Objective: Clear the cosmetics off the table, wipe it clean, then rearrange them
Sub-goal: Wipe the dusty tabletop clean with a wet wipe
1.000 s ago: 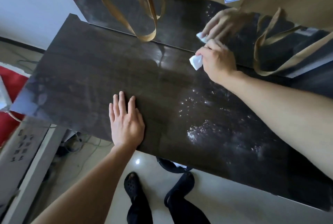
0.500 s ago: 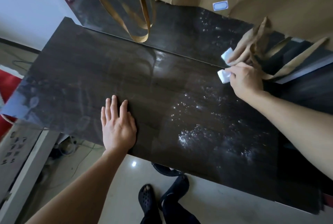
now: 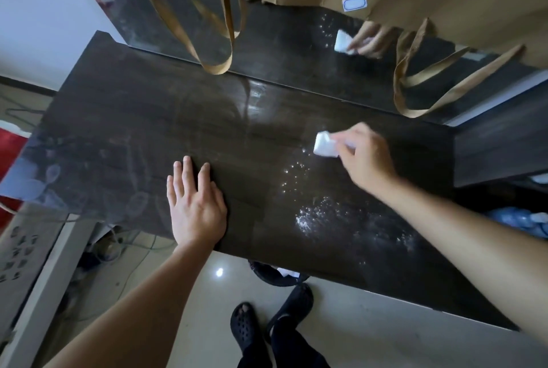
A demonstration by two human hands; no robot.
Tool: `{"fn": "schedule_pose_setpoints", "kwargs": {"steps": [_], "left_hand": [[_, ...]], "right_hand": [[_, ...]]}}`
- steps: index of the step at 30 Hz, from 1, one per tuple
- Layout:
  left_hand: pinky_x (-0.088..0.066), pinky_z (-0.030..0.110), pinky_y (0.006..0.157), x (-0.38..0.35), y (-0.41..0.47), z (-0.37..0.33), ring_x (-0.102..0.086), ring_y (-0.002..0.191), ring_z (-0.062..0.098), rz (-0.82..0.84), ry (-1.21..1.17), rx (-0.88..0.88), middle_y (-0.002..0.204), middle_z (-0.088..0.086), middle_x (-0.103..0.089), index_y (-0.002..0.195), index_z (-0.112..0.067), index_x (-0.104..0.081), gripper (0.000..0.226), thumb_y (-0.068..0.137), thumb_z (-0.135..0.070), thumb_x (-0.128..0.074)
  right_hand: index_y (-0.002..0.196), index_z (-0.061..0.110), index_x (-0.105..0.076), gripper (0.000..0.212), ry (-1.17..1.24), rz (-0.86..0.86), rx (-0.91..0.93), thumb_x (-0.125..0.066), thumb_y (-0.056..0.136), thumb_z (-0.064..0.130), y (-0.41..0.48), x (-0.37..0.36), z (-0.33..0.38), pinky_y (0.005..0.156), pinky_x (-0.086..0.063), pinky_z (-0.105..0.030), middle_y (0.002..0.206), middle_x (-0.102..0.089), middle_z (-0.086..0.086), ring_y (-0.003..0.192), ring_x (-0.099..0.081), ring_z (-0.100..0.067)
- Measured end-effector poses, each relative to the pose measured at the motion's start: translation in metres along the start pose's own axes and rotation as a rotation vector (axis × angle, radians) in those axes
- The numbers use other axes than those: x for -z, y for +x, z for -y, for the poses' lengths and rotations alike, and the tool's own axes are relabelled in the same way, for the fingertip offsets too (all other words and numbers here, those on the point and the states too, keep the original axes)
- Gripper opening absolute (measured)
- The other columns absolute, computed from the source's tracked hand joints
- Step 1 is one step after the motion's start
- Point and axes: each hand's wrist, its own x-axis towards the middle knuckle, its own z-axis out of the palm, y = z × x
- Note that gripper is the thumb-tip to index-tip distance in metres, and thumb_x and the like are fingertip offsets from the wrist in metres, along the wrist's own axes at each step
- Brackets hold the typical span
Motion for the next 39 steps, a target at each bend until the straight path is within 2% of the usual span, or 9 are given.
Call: {"fn": "schedule_pose_setpoints", "kwargs": {"steps": [2,6,12,15,20,23,28,32,39], "left_hand": [[-0.016,0.049,0.117,0.000,0.001,0.000,-0.022,0.141,0.037,0.003,-0.002,-0.002,0.149,0.022,-0.032,0.132,-0.008,-0.048,0.043,0.095,-0.024,-0.034],[-0.018,0.050,0.117,-0.002,0.000,0.001,-0.024,0.141,0.038,-0.012,-0.001,-0.020,0.149,0.022,-0.033,0.131,-0.008,-0.049,0.040,0.095,-0.022,-0.038],[-0.016,0.050,0.117,0.000,0.001,0.002,-0.023,0.141,0.038,0.000,-0.006,-0.019,0.149,0.022,-0.032,0.131,-0.008,-0.049,0.040,0.096,-0.022,-0.037],[-0.017,0.050,0.117,0.000,0.001,0.002,-0.024,0.141,0.039,0.000,-0.010,-0.018,0.149,0.023,-0.032,0.131,-0.007,-0.049,0.040,0.096,-0.022,-0.038],[-0.017,0.050,0.117,-0.002,0.001,0.005,-0.024,0.140,0.039,-0.010,-0.013,-0.028,0.148,0.023,-0.034,0.130,-0.007,-0.050,0.038,0.095,-0.019,-0.042],[-0.017,0.049,0.117,-0.004,0.001,0.005,-0.025,0.140,0.038,-0.018,-0.016,-0.038,0.148,0.023,-0.035,0.129,-0.007,-0.051,0.037,0.094,-0.018,-0.044],[-0.016,0.050,0.117,-0.004,0.001,0.006,-0.023,0.141,0.038,-0.005,-0.028,-0.032,0.149,0.022,-0.033,0.131,-0.007,-0.050,0.038,0.096,-0.019,-0.042],[-0.016,0.050,0.117,-0.004,0.002,0.007,-0.023,0.141,0.038,0.003,-0.034,-0.037,0.149,0.023,-0.032,0.131,-0.007,-0.049,0.040,0.095,-0.022,-0.038],[-0.013,0.048,0.118,-0.005,0.002,0.008,-0.022,0.142,0.038,0.003,-0.039,-0.041,0.149,0.022,-0.032,0.131,-0.009,-0.048,0.039,0.096,-0.020,-0.039]], "right_hand": [[0.097,0.013,-0.073,0.022,-0.049,-0.141,-0.177,-0.056,0.085,0.013,0.048,-0.002,-0.008,0.078,-0.046,-0.035,0.097,-0.063,-0.016,0.089,-0.060,-0.034],[0.108,0.015,-0.070,0.027,-0.082,-0.158,-0.396,-0.052,0.088,0.016,0.084,-0.033,-0.006,0.087,-0.041,-0.030,0.114,-0.061,-0.012,0.105,-0.057,-0.030],[0.100,0.015,-0.073,0.029,0.039,0.172,0.096,-0.051,0.084,0.005,-0.034,-0.039,0.035,0.070,-0.044,-0.027,0.087,-0.057,-0.008,0.077,-0.057,-0.023],[0.104,0.015,-0.073,0.028,0.098,0.373,0.164,-0.057,0.085,0.002,-0.060,-0.024,0.040,0.072,-0.046,-0.024,0.089,-0.060,-0.003,0.079,-0.060,-0.019],[0.105,0.015,-0.071,0.027,-0.018,-0.037,-0.177,-0.056,0.084,0.010,0.063,-0.022,0.017,0.079,-0.043,-0.027,0.102,-0.066,-0.014,0.095,-0.062,-0.030],[0.109,0.018,-0.069,0.030,-0.069,-0.045,-0.295,-0.052,0.085,0.013,0.088,-0.043,0.017,0.086,-0.042,-0.028,0.110,-0.063,-0.012,0.102,-0.059,-0.028],[0.101,0.016,-0.074,0.030,0.005,0.122,0.128,-0.055,0.082,0.001,-0.028,-0.060,0.056,0.071,-0.046,-0.032,0.088,-0.057,-0.008,0.082,-0.056,-0.027],[0.100,0.018,-0.075,0.030,0.124,0.404,0.252,-0.057,0.083,0.000,-0.101,-0.036,0.052,0.071,-0.045,-0.025,0.084,-0.055,0.002,0.079,-0.054,-0.015],[0.102,0.014,-0.073,0.027,-0.072,0.007,-0.241,-0.058,0.084,0.001,-0.017,-0.014,-0.011,0.078,-0.044,-0.025,0.099,-0.062,-0.011,0.090,-0.063,-0.029]]}}
